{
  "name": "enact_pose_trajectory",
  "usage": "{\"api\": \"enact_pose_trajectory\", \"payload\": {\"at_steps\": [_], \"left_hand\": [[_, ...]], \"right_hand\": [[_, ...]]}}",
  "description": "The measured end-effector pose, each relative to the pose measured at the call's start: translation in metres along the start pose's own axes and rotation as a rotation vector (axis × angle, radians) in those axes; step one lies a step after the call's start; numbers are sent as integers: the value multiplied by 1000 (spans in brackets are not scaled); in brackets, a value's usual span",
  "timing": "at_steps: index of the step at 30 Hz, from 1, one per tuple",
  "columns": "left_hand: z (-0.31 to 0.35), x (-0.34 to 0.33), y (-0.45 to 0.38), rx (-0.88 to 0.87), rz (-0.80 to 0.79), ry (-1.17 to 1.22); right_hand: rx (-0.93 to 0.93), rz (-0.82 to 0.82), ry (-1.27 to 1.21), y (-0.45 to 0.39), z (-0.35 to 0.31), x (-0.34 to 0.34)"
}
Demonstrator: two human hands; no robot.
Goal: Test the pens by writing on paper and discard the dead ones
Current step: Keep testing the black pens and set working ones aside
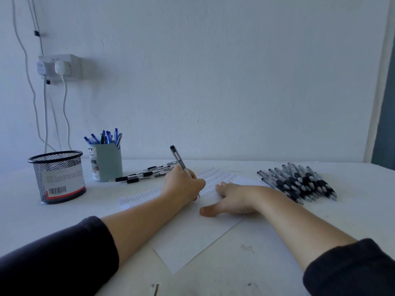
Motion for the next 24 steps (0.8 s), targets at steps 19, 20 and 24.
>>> {"api": "enact_pose_trajectory", "payload": {"at_steps": [19, 20, 24], "left_hand": [[4, 0, 3, -20, -14, -32], [4, 0, 3, -22, -13, -31], [4, 0, 4, -33, -10, -26]], "right_hand": [[-2, 3, -3, 1, 0, 0], [-2, 3, -2, 1, 0, 0], [-1, 3, -6, 2, -1, 1]]}}
Point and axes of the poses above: each hand's wrist, its own y-axis away from the middle knuckle, its own x-axis out of the back of the hand, z = x × y, the point moved 7 cm from there along -y, towards the middle knuckle, and after that the axes turned 7 degrees about x, right-handed, at the moved point
